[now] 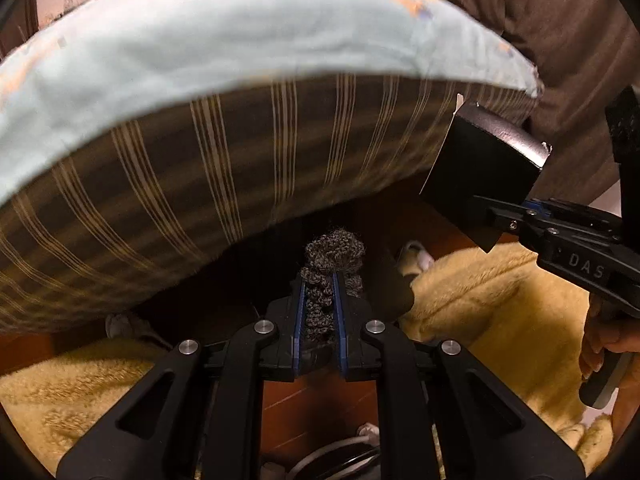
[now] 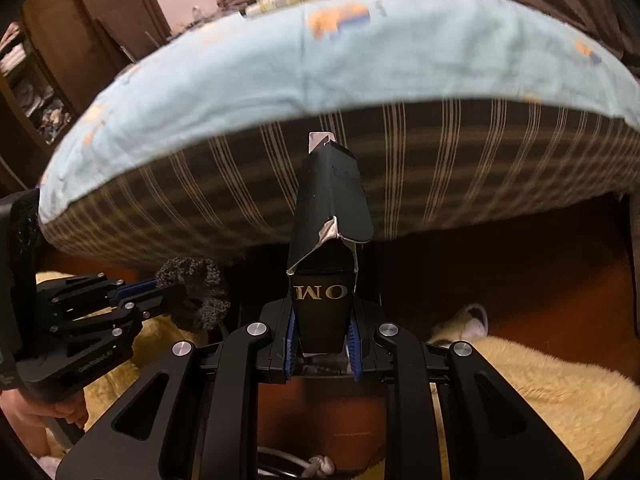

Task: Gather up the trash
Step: 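Lower both held items under the bed edge and open both tools over the bin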

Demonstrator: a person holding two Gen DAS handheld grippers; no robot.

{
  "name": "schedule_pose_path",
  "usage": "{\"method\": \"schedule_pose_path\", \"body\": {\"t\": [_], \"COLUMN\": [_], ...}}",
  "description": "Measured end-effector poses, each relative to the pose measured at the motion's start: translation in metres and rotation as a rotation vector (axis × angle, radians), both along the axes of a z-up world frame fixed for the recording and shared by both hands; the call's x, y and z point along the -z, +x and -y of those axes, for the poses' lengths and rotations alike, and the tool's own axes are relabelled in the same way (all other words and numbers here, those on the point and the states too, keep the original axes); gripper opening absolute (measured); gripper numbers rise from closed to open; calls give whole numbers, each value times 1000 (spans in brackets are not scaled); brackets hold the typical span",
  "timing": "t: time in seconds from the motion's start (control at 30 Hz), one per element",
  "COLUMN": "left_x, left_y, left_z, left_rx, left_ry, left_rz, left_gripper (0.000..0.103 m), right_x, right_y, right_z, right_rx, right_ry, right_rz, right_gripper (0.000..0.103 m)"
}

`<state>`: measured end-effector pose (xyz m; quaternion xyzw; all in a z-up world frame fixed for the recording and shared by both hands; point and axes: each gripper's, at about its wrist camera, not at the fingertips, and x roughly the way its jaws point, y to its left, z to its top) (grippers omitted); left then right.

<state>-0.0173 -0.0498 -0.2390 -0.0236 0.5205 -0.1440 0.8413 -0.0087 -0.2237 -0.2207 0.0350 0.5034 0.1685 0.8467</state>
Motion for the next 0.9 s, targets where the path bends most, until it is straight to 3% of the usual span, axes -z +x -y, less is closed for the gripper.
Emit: {"method": "schedule_pose_path", "body": {"t": [0.4, 0.77, 0.9], "left_x": [54, 77, 74], "left_y": [11, 31, 31], "left_z": [12, 17, 13], "left_rx": [18, 7, -8], "left_ry": [7, 6, 7], "left_rz": [-129, -196, -192], "left_gripper": [12, 18, 28], "right_x": [75, 89, 81], "right_y": [12, 33, 38], "right_z": [-5, -9, -7], "right_rx": [4, 21, 37], "right_ry": [7, 14, 0], "right_rz": [-199, -249, -221], "right_gripper": [21, 23, 34]}}
